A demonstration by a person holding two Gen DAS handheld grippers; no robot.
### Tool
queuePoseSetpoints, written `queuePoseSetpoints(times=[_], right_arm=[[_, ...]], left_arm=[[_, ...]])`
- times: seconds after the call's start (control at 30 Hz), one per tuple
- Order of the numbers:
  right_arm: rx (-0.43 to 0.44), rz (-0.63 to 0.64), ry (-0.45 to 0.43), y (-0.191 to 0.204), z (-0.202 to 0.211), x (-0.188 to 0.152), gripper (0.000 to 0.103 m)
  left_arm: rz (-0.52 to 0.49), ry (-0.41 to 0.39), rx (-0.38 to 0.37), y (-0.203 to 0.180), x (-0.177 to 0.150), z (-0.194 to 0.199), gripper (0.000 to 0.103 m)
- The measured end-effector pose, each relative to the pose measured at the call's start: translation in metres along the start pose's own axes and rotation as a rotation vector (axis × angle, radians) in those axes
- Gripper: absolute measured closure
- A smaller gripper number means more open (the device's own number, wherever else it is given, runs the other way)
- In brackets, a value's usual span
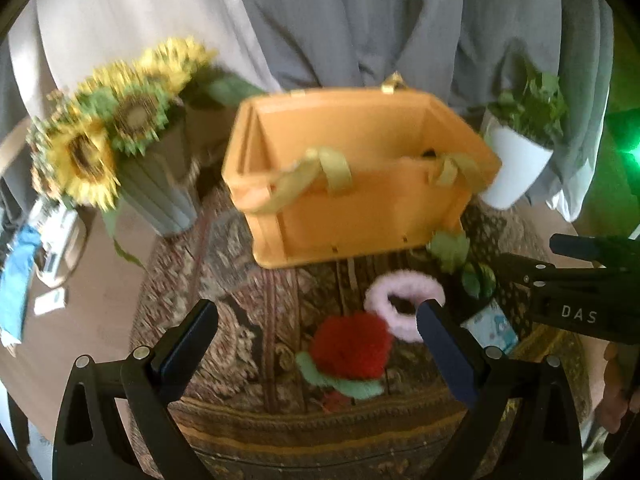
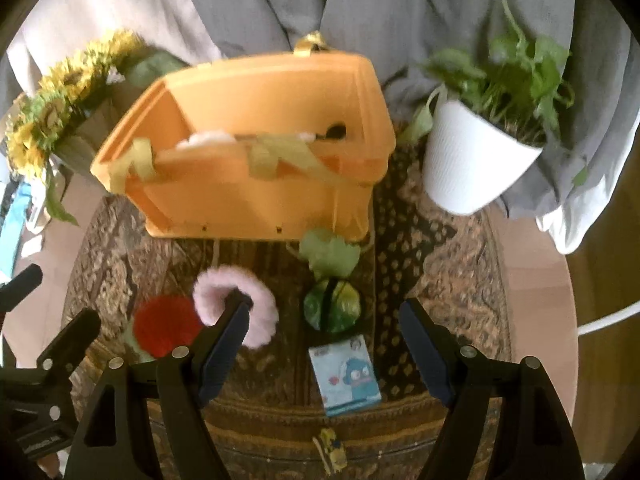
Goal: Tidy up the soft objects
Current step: 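Withdraw both open tools from the crate toward the remaining toys, then grasp the red fluffy pompom with the left tool while the right tool grasps the blue tissue pack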
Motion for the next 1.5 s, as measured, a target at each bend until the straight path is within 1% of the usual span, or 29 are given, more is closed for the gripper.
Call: queuePoseSetpoints(times=[0.17, 0.33, 0.5, 0.73, 0.87, 0.97, 1.07, 1.27, 1.33, 1.37, 1.43, 1.47, 1.5], right_arm=[[-0.001, 0.02, 0.088, 0.001, -0.021, -0.016, 0.025], [0.001, 0.032, 0.184, -0.001, -0.044, -0.033, 0.025], [-0.021, 0.025, 0.249, -0.01, -0.066, -0.042, 0.025], [-0.049, 0.014, 0.302, -0.022, -0.085, -0.051, 0.025], [-0.047, 0.013, 0.332, -0.024, -0.095, -0.057, 0.025], [-0.047, 0.005, 0.342, -0.026, -0.1, -0.059, 0.025], [-0.026, -0.006, 0.354, -0.025, -0.105, -0.061, 0.025], [-0.012, -0.028, 0.363, -0.022, -0.116, -0.064, 0.026], [-0.005, -0.03, 0.359, -0.021, -0.117, -0.065, 0.028], [0.001, -0.028, 0.359, -0.02, -0.117, -0.066, 0.03], [0.013, -0.033, 0.359, -0.02, -0.118, -0.068, 0.039], [0.021, -0.039, 0.359, -0.019, -0.118, -0.07, 0.042], [0.022, -0.041, 0.353, -0.019, -0.118, -0.071, 0.042]], left_arm=[[0.014, 0.116, -0.026, -0.002, -0.019, -0.026, 0.002], [0.006, 0.202, -0.03, -0.009, -0.033, -0.049, 0.002], [-0.008, 0.252, -0.018, -0.014, -0.039, -0.068, 0.002], [-0.019, 0.316, 0.004, -0.019, -0.049, -0.091, 0.002], [-0.023, 0.349, 0.004, -0.02, -0.053, -0.104, 0.004], [-0.018, 0.369, -0.007, -0.021, -0.055, -0.112, 0.01], [-0.003, 0.38, -0.02, -0.021, -0.055, -0.119, 0.016], [0.028, 0.394, -0.035, -0.022, -0.054, -0.131, 0.035], [0.027, 0.392, -0.04, -0.022, -0.054, -0.133, 0.046], [0.028, 0.392, -0.045, -0.025, -0.056, -0.135, 0.049], [0.028, 0.39, -0.055, -0.026, -0.059, -0.136, 0.057], [0.026, 0.385, -0.055, -0.026, -0.06, -0.135, 0.058], [0.022, 0.379, -0.055, -0.026, -0.06, -0.134, 0.059]])
Point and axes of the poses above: each gripper's, at about its wrist camera, not at the fingertips, and z roughly against the way its jaws point, y to its left, x to its top, the point moved 6 cm from there along -z, roughly the way its jaws point
